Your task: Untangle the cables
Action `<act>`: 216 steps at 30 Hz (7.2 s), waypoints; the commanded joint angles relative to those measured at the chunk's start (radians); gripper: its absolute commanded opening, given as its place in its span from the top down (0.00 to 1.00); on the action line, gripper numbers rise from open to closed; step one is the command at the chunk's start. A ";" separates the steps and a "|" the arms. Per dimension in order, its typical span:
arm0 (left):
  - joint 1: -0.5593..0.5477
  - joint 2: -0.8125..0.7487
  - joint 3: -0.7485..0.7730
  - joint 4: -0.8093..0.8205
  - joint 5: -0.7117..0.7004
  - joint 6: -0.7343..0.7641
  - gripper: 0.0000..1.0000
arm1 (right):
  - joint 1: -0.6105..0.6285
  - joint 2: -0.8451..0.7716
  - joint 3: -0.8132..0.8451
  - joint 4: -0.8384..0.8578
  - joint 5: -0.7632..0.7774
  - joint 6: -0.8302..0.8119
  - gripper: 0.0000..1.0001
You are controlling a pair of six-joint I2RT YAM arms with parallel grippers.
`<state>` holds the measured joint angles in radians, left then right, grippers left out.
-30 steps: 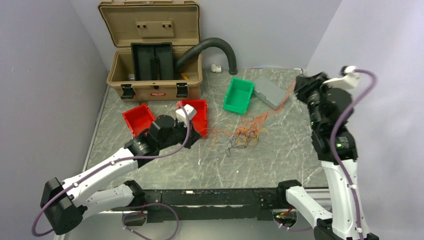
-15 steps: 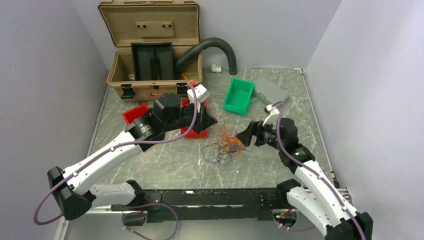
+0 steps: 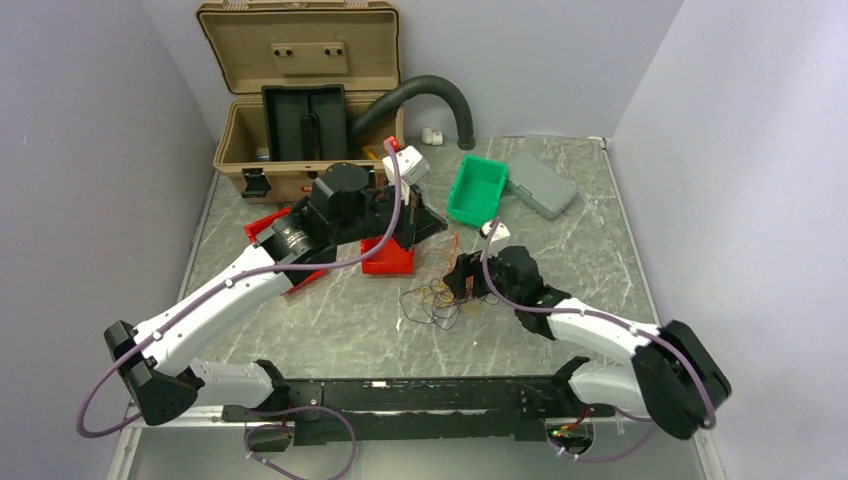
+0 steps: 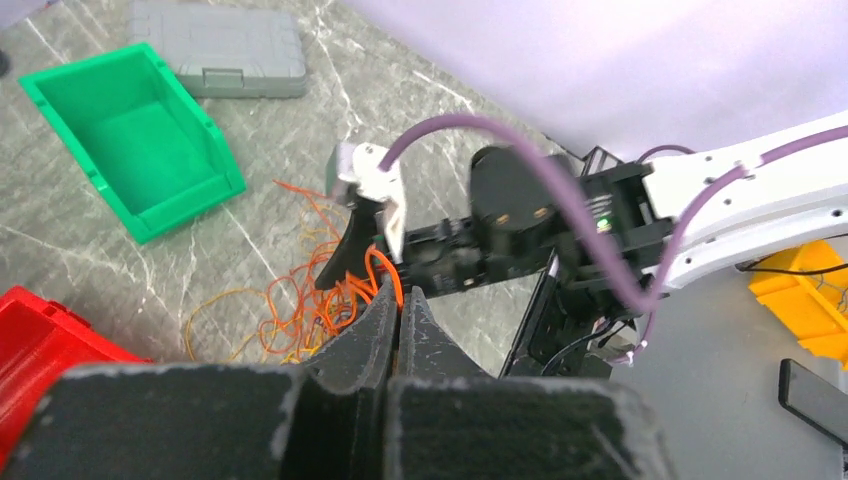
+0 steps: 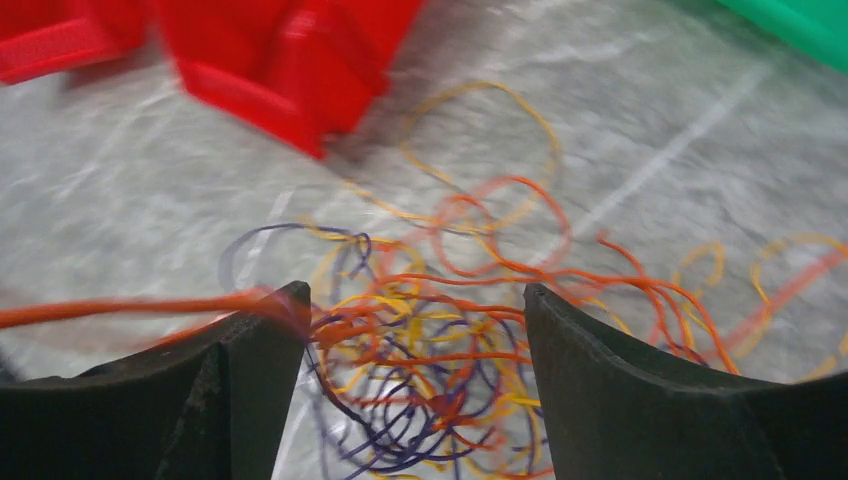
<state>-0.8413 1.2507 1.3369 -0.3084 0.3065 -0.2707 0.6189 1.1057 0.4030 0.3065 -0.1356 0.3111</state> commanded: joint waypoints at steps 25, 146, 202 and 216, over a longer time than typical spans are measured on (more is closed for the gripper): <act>0.275 -0.496 -0.169 -0.185 -0.638 0.041 1.00 | -0.354 -0.262 0.015 -0.424 0.600 0.363 0.26; 0.151 0.132 -0.286 0.495 0.273 -0.070 0.99 | -0.073 -0.111 0.374 -0.242 -0.465 -0.022 1.00; -0.039 0.248 -0.375 -0.107 -0.406 -0.210 0.01 | -0.193 -0.257 0.069 -0.399 0.278 0.113 0.05; -0.047 0.423 -0.449 0.098 -0.505 -0.335 0.28 | -0.193 -0.336 0.058 -0.395 0.233 0.150 0.07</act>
<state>-0.8852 1.6516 0.9245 -0.3008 -0.1387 -0.5419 0.4286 0.8013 0.4713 -0.1238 0.1204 0.4347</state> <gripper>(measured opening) 0.805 0.937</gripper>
